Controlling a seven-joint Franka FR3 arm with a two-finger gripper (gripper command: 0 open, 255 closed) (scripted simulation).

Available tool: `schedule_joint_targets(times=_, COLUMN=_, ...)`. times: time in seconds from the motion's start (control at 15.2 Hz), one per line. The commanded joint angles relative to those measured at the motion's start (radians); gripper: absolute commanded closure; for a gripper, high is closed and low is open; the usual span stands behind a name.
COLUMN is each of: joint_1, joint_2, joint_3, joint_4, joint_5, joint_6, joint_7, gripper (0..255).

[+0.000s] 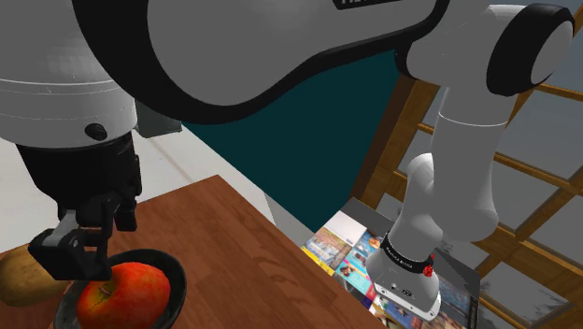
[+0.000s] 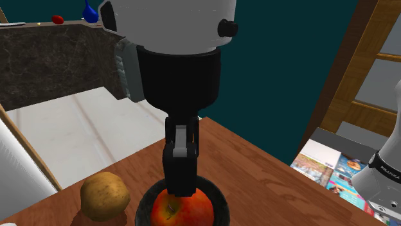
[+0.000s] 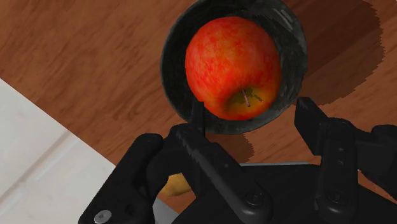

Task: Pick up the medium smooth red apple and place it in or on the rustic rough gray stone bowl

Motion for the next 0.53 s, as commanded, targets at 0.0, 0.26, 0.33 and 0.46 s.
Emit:
schedule_joint_targets(times=0.0, joint_1=0.0, joint_2=0.0, joint_3=0.0, joint_4=0.0, joint_5=0.0, joint_6=0.0, joint_7=0.0, gripper=0)
schedule_joint_targets(times=0.26, joint_1=0.001, joint_2=-0.003, joint_3=0.001, joint_4=0.03, joint_5=0.002, joint_6=-0.032, joint_7=-0.002, gripper=0)
schedule_joint_targets(times=0.33, joint_1=0.004, joint_2=-0.004, joint_3=0.003, joint_4=0.062, joint_5=0.004, joint_6=-0.065, joint_7=-0.003, gripper=0)
schedule_joint_targets(times=0.46, joint_1=0.009, joint_2=-0.002, joint_3=0.005, joint_4=0.125, joint_5=0.004, joint_6=-0.126, joint_7=-0.005, gripper=0)
